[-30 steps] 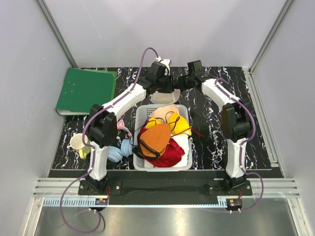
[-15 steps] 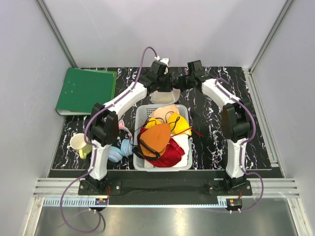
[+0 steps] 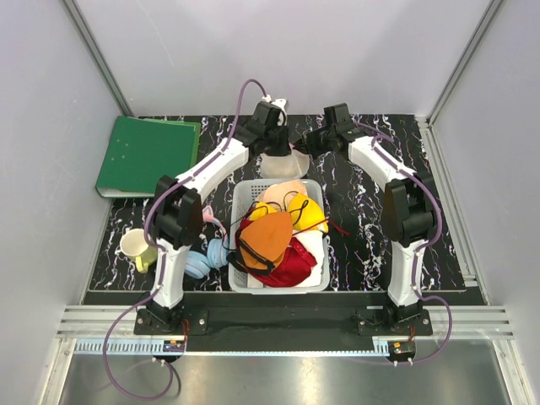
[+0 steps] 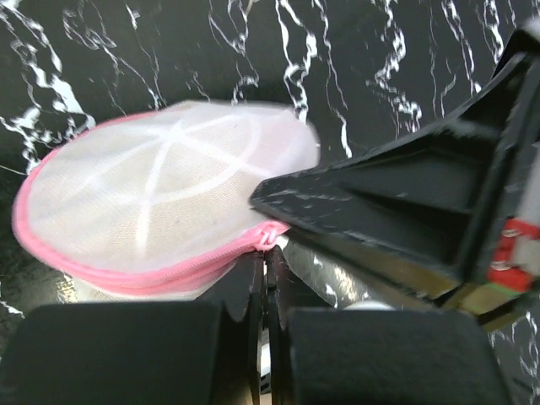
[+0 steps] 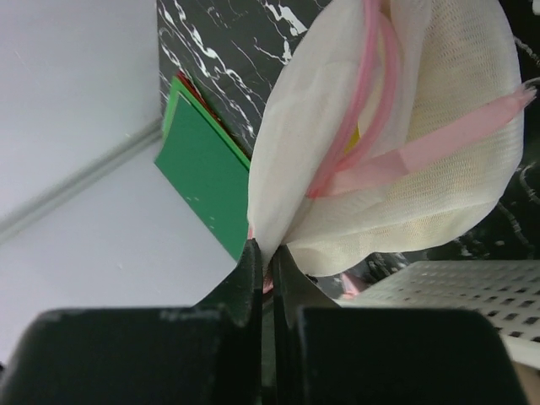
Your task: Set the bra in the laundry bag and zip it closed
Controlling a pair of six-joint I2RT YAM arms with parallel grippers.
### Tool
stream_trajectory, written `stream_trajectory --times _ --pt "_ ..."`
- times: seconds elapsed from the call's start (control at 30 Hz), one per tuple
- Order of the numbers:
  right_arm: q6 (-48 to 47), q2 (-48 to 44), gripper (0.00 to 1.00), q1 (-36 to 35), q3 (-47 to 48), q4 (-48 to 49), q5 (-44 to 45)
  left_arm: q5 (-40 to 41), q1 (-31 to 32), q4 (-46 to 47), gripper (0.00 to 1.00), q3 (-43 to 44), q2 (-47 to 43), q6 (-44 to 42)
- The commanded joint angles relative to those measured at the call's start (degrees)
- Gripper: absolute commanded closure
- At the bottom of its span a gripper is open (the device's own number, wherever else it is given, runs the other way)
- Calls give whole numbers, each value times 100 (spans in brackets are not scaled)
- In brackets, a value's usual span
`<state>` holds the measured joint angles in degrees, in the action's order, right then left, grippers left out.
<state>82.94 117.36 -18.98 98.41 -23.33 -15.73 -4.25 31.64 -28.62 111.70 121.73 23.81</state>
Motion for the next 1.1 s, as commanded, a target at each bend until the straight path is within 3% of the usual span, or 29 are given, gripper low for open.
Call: stream_trajectory --times 0.0,0.2,0.43,0.53,0.7,0.77,1.07 --pt "-1311 -258 100 342 37 117 -360 -311 -684 330 100 -613 -527 -385" --pt "-2876 180 100 694 546 294 -1116 -1146 -1221 726 100 -1475 -958 -588" --pt "-3012 665 100 703 1083 250 -1820 -2123 -1116 1253 100 -1546 -1002 -273" --pt "-3064 946 87 703 1714 -380 -1846 -2378 -1019 1727 100 -1694 -1029 105" --pt "-3424 1254 81 703 2718 -1243 -1803 -2633 -923 2212 100 -1696 -880 572" --pt "-3625 1298 65 703 2989 -1602 -1636 -2651 -905 2273 100 -1669 -871 633" --pt "-3785 1061 48 694 3000 -2175 -1214 -2748 -896 2317 100 -1713 -941 730"
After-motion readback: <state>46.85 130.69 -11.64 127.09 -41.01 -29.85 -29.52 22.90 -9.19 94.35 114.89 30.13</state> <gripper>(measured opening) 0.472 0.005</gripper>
